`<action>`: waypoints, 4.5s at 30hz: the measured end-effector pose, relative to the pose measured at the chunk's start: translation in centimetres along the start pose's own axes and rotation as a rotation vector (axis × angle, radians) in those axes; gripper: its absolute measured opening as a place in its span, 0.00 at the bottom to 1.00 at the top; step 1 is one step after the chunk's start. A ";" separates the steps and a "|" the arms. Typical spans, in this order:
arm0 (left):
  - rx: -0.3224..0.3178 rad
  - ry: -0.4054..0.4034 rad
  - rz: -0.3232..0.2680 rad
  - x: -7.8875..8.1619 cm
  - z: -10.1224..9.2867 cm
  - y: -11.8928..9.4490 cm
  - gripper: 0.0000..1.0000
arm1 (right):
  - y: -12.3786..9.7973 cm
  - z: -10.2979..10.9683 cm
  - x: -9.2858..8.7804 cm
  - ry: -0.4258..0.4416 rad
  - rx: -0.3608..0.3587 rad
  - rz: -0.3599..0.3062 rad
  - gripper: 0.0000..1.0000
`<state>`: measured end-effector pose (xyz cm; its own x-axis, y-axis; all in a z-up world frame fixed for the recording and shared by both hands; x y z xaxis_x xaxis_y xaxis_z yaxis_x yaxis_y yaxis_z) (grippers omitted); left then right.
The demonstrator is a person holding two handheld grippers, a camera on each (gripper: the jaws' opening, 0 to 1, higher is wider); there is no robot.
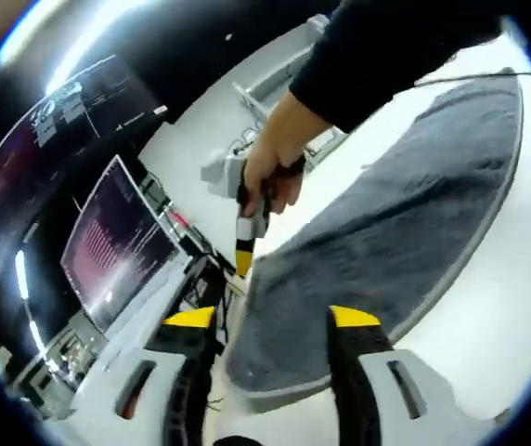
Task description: Open the folded towel by lifting each exposed corner and separating the folded layers until the towel lies flat within the target outline without major curled edges
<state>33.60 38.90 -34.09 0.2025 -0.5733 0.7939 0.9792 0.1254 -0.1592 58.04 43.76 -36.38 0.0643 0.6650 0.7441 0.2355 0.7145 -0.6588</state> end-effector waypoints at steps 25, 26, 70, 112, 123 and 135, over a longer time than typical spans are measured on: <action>-0.248 -0.321 -0.165 9.0 -5.9 2.4 1.00 | -26.3 -12.0 -6.7 -0.014 -0.411 -0.145 1.00; -0.261 -0.334 -0.166 9.2 -6.1 2.4 1.00 | -27.4 -12.2 -7.5 -0.016 -0.417 -0.146 1.00; -0.369 -0.406 -0.113 9.6 -6.8 3.6 0.94 | -58.5 -5.9 -39.3 0.337 -0.919 -0.416 0.98; -0.409 -0.282 0.253 11.4 0.0 16.0 0.91 | -61.9 -12.1 -34.2 0.286 -0.864 -0.216 1.00; -0.411 -0.127 0.346 12.3 0.3 18.1 0.91 | -61.1 -14.0 -32.4 0.317 -0.801 -0.178 1.00; -0.319 0.061 0.454 10.4 2.9 21.5 0.87 | -60.3 -17.3 -33.4 0.308 -0.813 -0.095 1.00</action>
<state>56.75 37.97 -27.57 0.5950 -0.5664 0.5703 0.7458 0.1246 -0.6544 58.48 -25.27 -19.62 0.2411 0.4383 0.8659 0.8644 0.3088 -0.3969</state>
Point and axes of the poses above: the point that each gripper's makers call its tool centre point, and the gripper's own axes: y roughly forward along the fingers, z roughly to its left, x roughly out of its top, the point moved 1 cm from there along -y, roughly backward along the fingers, and after that the axes turned 3 degrees about -y, right-handed, at the moved point
